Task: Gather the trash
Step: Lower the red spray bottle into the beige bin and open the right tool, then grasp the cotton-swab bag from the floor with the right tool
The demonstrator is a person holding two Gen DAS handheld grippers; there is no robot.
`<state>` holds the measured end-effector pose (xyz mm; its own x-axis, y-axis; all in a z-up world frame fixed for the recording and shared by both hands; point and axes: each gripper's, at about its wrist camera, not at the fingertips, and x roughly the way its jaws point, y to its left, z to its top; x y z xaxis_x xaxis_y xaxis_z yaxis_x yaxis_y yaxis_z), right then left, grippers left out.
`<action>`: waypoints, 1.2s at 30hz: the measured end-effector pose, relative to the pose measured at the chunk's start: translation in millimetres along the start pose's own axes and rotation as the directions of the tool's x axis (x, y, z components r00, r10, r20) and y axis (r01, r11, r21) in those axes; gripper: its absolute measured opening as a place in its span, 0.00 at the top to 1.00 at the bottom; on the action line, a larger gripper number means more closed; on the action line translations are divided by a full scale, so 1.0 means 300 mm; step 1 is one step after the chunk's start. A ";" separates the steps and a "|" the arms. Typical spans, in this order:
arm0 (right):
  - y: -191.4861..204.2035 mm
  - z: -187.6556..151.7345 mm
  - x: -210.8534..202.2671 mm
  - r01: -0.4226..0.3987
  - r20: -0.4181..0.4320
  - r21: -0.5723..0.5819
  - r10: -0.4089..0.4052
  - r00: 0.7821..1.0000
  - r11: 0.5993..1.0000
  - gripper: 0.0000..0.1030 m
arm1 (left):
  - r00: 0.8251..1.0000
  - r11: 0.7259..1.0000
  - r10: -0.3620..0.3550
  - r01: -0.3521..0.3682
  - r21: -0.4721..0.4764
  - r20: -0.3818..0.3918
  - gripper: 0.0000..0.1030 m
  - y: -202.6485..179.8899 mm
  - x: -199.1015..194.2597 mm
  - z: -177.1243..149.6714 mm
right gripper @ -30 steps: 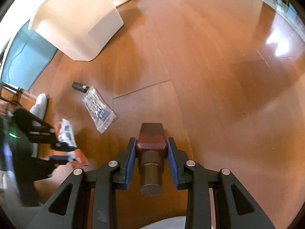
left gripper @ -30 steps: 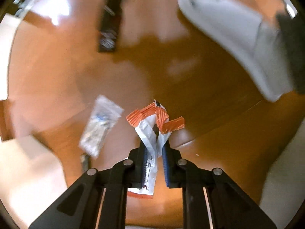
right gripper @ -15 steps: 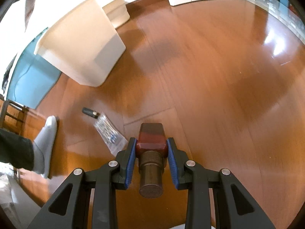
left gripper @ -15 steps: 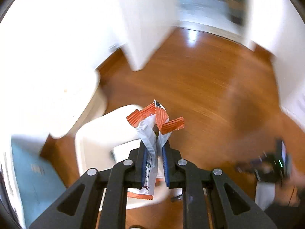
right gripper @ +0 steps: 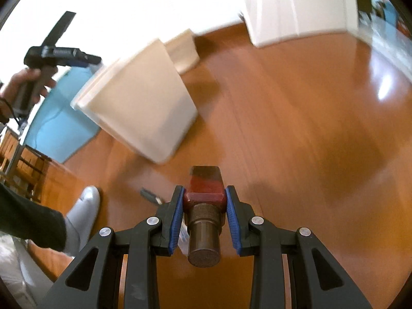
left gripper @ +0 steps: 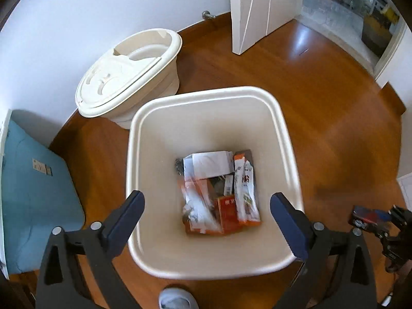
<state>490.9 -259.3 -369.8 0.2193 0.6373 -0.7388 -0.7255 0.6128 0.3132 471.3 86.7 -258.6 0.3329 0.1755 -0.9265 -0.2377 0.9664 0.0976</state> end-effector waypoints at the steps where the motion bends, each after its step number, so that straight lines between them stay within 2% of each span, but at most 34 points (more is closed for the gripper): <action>1: 0.029 0.049 -0.007 -0.010 0.018 -0.026 0.011 1.000 1.000 0.68 | 1.000 1.000 -0.004 0.004 -0.010 -0.003 0.03 0.010 -0.017 -0.006; 4: 0.131 0.212 -0.019 -0.049 0.077 -0.102 0.057 0.995 0.994 0.68 | 0.998 0.999 -0.039 0.038 -0.028 -0.039 0.02 0.016 -0.146 -0.080; 6: 0.211 0.322 -0.013 -0.088 0.103 -0.157 0.105 0.989 0.984 0.68 | 0.997 0.999 -0.051 0.051 0.000 -0.063 0.00 0.000 -0.195 -0.135; 9: 0.340 0.471 0.015 -0.148 0.123 -0.252 0.183 0.975 0.956 0.68 | 0.996 0.997 -0.024 0.031 0.076 -0.092 0.00 -0.003 -0.228 -0.231; 13: 0.482 0.600 0.149 -0.206 0.067 -0.314 0.238 0.969 0.927 0.68 | 0.988 0.994 -0.051 0.065 0.092 -0.149 0.00 0.012 -0.147 -0.275; 17: 0.592 0.661 0.396 -0.276 -0.088 -0.277 0.262 0.961 0.921 0.68 | 0.975 0.993 -0.086 0.100 0.058 -0.203 0.00 0.042 -0.109 -0.300; 19: 0.670 0.656 0.504 -0.278 -0.152 -0.304 0.241 0.958 0.911 0.68 | 0.975 0.993 -0.078 0.094 0.068 -0.207 0.00 0.033 -0.130 -0.316; 23: 0.707 0.628 0.631 -0.273 -0.259 -0.301 0.197 0.946 0.914 0.66 | 0.972 0.991 -0.069 0.094 0.100 -0.227 0.00 0.011 -0.116 -0.338; 24: 0.705 0.621 0.640 -0.275 -0.269 -0.298 0.196 0.943 0.914 0.63 | 0.971 0.989 -0.069 0.097 0.111 -0.228 0.00 0.002 -0.113 -0.341; 25: 0.688 0.602 0.620 -0.280 -0.269 -0.295 0.202 0.942 0.913 0.51 | 0.970 0.986 -0.077 0.109 0.128 -0.228 0.00 -0.011 -0.108 -0.345; 26: 0.681 0.598 0.595 -0.292 -0.254 -0.295 0.220 0.942 0.910 0.44 | 0.969 0.979 -0.090 0.128 0.156 -0.229 0.00 -0.032 -0.109 -0.353; 27: 0.665 0.596 0.560 -0.306 -0.224 -0.295 0.246 0.943 0.905 0.35 | 0.970 0.968 -0.092 0.140 0.207 -0.225 0.00 -0.062 -0.111 -0.365; 30: 0.577 0.574 0.392 -0.329 -0.116 -0.289 0.308 0.944 0.899 0.33 | 0.978 0.910 -0.033 0.115 0.397 -0.207 0.00 -0.159 -0.106 -0.418; 32: 0.494 0.507 0.284 -0.317 -0.057 -0.309 0.315 0.947 0.897 0.33 | 0.976 0.860 -0.011 0.119 0.495 -0.217 0.00 -0.219 -0.091 -0.459; 34: 0.406 0.368 0.218 -0.240 -0.043 -0.374 0.242 0.969 0.896 0.32 | 0.966 0.824 -0.001 0.147 0.547 -0.258 0.00 -0.266 -0.065 -0.494; 36: 0.344 0.201 0.253 -0.168 -0.120 -0.413 0.129 0.984 0.895 0.28 | 0.956 0.808 0.003 0.171 0.565 -0.294 0.00 -0.296 -0.035 -0.517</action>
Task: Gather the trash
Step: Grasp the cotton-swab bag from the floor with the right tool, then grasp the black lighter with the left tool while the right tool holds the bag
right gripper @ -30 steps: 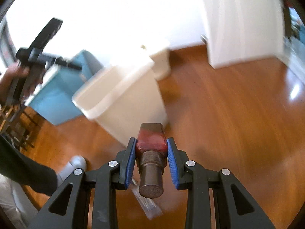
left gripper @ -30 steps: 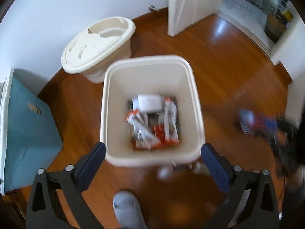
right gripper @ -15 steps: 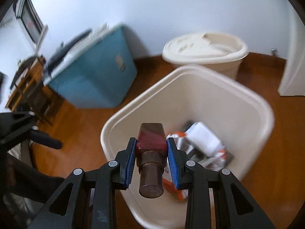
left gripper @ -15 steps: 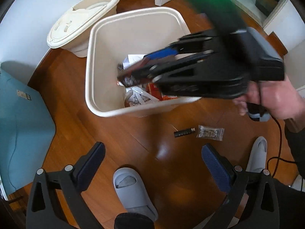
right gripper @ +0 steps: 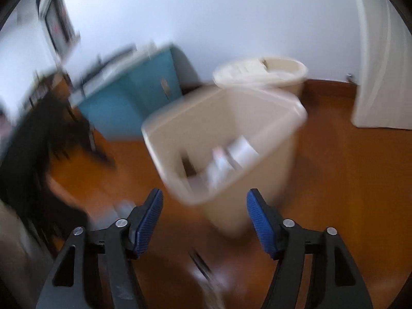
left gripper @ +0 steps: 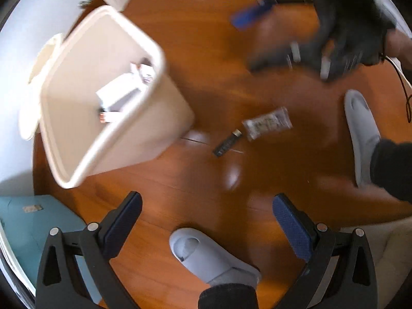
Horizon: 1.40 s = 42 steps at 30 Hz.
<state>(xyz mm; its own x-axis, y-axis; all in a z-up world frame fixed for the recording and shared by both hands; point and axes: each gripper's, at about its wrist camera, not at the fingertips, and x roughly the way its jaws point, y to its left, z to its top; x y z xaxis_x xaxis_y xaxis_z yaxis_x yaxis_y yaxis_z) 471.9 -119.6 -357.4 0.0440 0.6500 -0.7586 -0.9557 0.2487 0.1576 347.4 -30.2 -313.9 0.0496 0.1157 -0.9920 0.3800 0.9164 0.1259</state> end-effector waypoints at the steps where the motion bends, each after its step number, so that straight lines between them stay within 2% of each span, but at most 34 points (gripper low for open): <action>1: 0.012 -0.079 0.050 0.026 -0.073 -0.017 -0.027 0.997 1.000 0.28 | 1.000 1.000 -0.002 0.002 0.005 -0.015 0.00 -0.008 0.015 0.004; 2: 0.036 -0.165 0.122 0.049 -0.159 -0.050 -0.056 0.986 0.998 0.28 | 1.000 1.000 -0.001 0.001 0.005 -0.025 0.00 -0.011 0.026 0.006; 4: 0.095 -0.292 0.246 0.054 -0.256 -0.135 -0.087 0.963 0.989 0.28 | 0.999 1.000 0.001 -0.001 -0.002 -0.049 0.00 -0.009 0.051 0.012; 8: 0.177 -0.458 0.464 0.035 -0.388 -0.216 -0.118 0.914 0.976 0.28 | 0.995 0.999 -0.003 0.000 -0.033 -0.095 0.00 0.012 0.103 0.011; 12: 0.227 -0.490 0.528 0.023 -0.398 -0.288 -0.142 0.907 0.957 0.28 | 0.991 1.000 -0.010 0.007 -0.023 -0.135 0.00 0.010 0.160 -0.005; 14: 0.238 -0.504 0.559 0.025 -0.420 -0.325 -0.168 0.892 0.945 0.28 | 0.989 1.000 -0.005 0.004 -0.006 -0.150 0.00 0.002 0.182 -0.017; 16: 0.235 -0.526 0.588 0.021 -0.451 -0.335 -0.180 0.874 0.942 0.34 | 0.988 0.999 0.025 -0.019 0.040 -0.155 0.00 -0.019 0.205 -0.029; 17: 0.231 -0.524 0.586 0.014 -0.447 -0.317 -0.162 0.880 0.948 0.37 | 0.987 0.997 0.038 -0.028 0.067 -0.153 0.00 -0.031 0.212 -0.034; 19: 0.224 -0.518 0.584 0.015 -0.454 -0.299 -0.156 0.877 0.954 0.46 | 0.988 0.991 0.062 -0.044 0.130 -0.139 0.00 -0.060 0.228 -0.042; 20: 0.221 -0.517 0.581 0.013 -0.454 -0.294 -0.151 0.878 0.956 0.53 | 0.989 0.985 0.080 -0.059 0.162 -0.125 0.00 -0.076 0.237 -0.043; 21: 0.211 -0.513 0.578 0.015 -0.450 -0.282 -0.146 0.881 0.959 0.65 | 0.988 0.972 0.116 -0.091 0.218 -0.103 0.00 -0.101 0.249 -0.042; 22: 0.196 -0.509 0.572 0.009 -0.451 -0.252 -0.126 0.883 0.968 0.81 | 0.984 0.945 0.166 -0.138 0.295 -0.071 0.00 -0.132 0.265 -0.040; 23: 0.177 -0.505 0.569 -0.002 -0.458 -0.211 -0.097 0.884 0.977 0.87 | 0.979 0.917 0.203 -0.177 0.359 -0.036 0.00 -0.158 0.277 -0.037; 25: 0.139 -0.499 0.531 0.001 -0.433 -0.130 -0.058 0.900 0.991 0.88 | 0.971 0.849 0.237 -0.226 0.477 0.038 0.00 -0.224 0.332 -0.027; 27: 0.081 -0.496 0.456 0.026 -0.373 -0.034 -0.037 0.927 0.999 0.88 | 0.976 0.819 0.213 -0.205 0.535 0.048 0.00 -0.268 0.410 -0.008; 28: 0.046 -0.497 0.420 0.044 -0.346 0.014 -0.037 0.937 0.999 0.88 | 0.980 0.818 0.196 -0.185 0.545 0.039 0.00 -0.279 0.449 0.006; 29: 0.014 -0.504 0.378 0.063 -0.316 0.072 -0.037 0.948 0.995 0.88 | 0.985 0.828 0.173 -0.159 0.538 0.024 0.00 -0.281 0.487 0.025; 30: -0.021 -0.518 0.335 0.074 -0.285 0.137 -0.033 0.958 0.988 0.88 | 0.991 0.854 0.131 -0.110 0.509 -0.007 0.00 -0.273 0.533 0.055; 32: -0.087 -0.549 0.252 0.088 -0.233 0.267 -0.025 0.972 0.960 0.88 | 0.996 0.887 0.076 -0.049 0.459 -0.040 0.02 -0.245 0.605 0.113; 34: -0.153 -0.583 0.176 0.103 -0.194 0.377 -0.030 0.980 0.921 0.88 | 0.997 0.899 0.056 -0.030 0.436 -0.047 0.04 -0.224 0.652 0.162; 36: -0.185 -0.612 0.126 0.114 -0.177 0.433 -0.040 0.983 0.894 0.88 | 0.997 0.902 0.043 -0.014 0.431 -0.059 0.04 -0.212 0.688 0.203; 38: -0.198 -0.643 0.095 0.125 -0.181 0.452 -0.046 0.982 0.883 0.88 | 0.996 0.898 0.027 0.011 0.440 -0.080 0.04 -0.212 0.716 0.238; 42: -0.201 -0.683 0.072 0.144 -0.200 0.452 -0.057 0.978 0.880 0.88 | 0.994 0.865 0.032 0.025 0.501 -0.105 0.05 -0.250 0.762 0.279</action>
<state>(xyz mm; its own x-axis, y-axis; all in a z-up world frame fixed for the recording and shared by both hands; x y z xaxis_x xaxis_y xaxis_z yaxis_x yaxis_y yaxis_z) 470.7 -267.7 -513.0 0.0396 0.4776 -0.8777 -0.7030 0.6375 0.3152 407.7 -104.5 -550.0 -0.0357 0.1843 -0.9822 0.7926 0.6039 0.0845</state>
